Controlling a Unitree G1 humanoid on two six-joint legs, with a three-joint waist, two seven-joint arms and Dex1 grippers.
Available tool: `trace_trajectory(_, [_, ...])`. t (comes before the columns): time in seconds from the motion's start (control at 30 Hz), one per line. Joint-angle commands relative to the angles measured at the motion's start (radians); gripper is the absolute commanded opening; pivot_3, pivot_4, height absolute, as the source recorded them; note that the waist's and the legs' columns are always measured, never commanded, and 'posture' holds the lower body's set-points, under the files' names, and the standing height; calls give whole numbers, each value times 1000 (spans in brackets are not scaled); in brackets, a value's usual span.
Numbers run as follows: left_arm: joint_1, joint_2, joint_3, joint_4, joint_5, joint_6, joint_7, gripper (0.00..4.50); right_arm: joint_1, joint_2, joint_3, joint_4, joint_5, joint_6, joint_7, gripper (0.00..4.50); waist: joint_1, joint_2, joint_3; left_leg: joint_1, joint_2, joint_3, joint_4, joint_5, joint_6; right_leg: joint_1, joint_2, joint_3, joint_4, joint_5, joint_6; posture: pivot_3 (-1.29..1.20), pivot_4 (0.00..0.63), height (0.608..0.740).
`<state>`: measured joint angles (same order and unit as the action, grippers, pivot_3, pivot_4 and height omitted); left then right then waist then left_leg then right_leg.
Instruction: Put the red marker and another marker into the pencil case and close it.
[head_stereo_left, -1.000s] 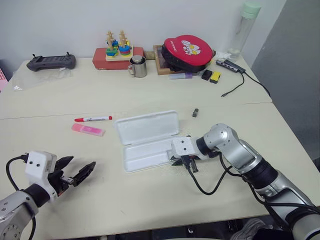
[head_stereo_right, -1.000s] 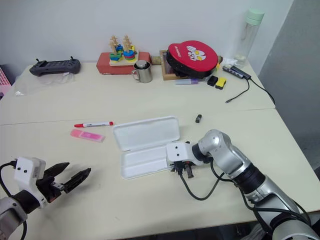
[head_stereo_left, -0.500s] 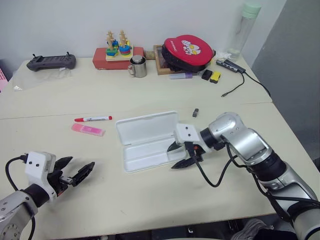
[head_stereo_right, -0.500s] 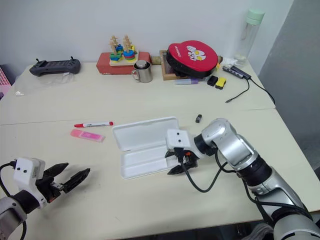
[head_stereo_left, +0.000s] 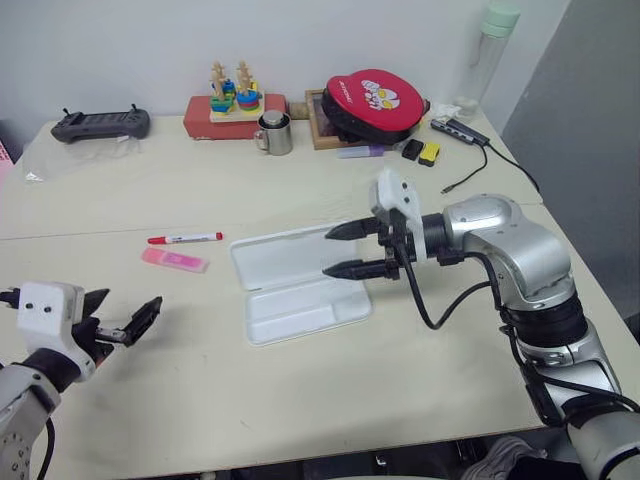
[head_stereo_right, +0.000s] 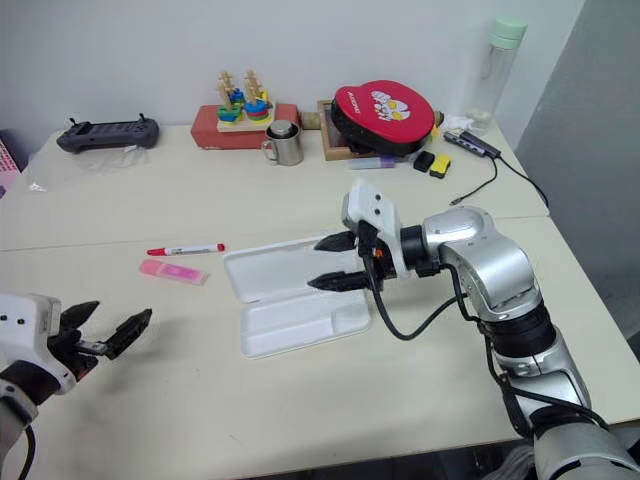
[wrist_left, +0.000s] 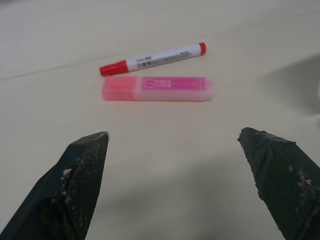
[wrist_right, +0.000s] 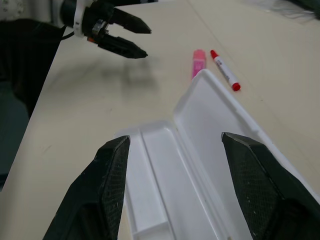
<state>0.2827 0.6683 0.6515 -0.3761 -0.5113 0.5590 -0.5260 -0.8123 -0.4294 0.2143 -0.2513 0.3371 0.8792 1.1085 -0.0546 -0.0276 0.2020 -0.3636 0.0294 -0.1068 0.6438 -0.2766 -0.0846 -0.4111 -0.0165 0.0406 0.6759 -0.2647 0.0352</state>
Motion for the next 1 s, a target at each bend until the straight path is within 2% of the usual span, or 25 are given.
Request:
trace_trajectory(0.03, [-36, 27, 19, -1, -20, 16, -5, 4500, -17, -17, -16, -52, 38, 11, -22, 3046, 1, 0, 0, 0, 0, 0, 0, 0, 0, 0, 0, 0, 0, 0, 0, 0, 150, 740])
trace_trajectory(0.17, [-121, 148, -6, 49, -16, 41, -88, 4500, -26, -34, -20, -68, 71, 25, -31, 3046, 3, 0, 0, -1, 0, -1, 0, 0, 0, -1, 0, -1, 0, 0, 0, 0, 150, 740])
trace_trajectory(0.3, [-233, 289, -75, 186, 33, 32, -169, 4500, -27, -70, -9, -75, 86, 23, -21, 3046, 1, 1, 1, -1, 0, 0, -1, 0, 0, -2, 0, 0, 0, 0, 1, 0, 150, 740])
trace_trajectory(0.53, [-500, 440, -301, 505, 183, -159, -328, 4500, 1, -144, 35, -100, 89, -34, 10, 3046, -2, 1, 1, -3, 0, 1, -3, 0, 0, -5, 0, 0, 0, 0, 0, 0, 150, 740])
trace_trajectory(0.6, [-569, 454, -356, 580, 212, -195, -371, 4500, 0, -147, 38, -99, 96, -36, 5, 3046, -2, 1, 1, -6, 0, 1, -3, 0, 0, -9, 1, 0, 1, 0, -1, 0, 150, 740])
trace_trajectory(0.7, [-855, 431, -546, 837, 361, -320, -437, 4500, 7, -151, 43, -102, 96, -41, -3, 3046, 0, 1, 1, -10, 0, 0, -3, 0, 0, -12, 0, -1, 3, 2, -3, 0, 150, 740])
trace_trajectory(0.8, [-1042, 380, -654, 1053, 447, -406, -492, 4500, 12, -151, 43, -111, 102, -32, -14, 3046, 3, 1, 1, -15, 0, -2, 0, 0, 0, -15, 1, -3, 3, 2, -3, 0, 150, 740])
trace_trajectory(1.0, [-1214, 310, -731, 1325, 538, -533, -542, 4500, 16, -156, 39, -127, 116, -12, -34, 3046, -11, 1, 1, -17, -1, -1, 1, 0, 0, -16, 0, -3, 2, 2, -2, 0, 150, 740])
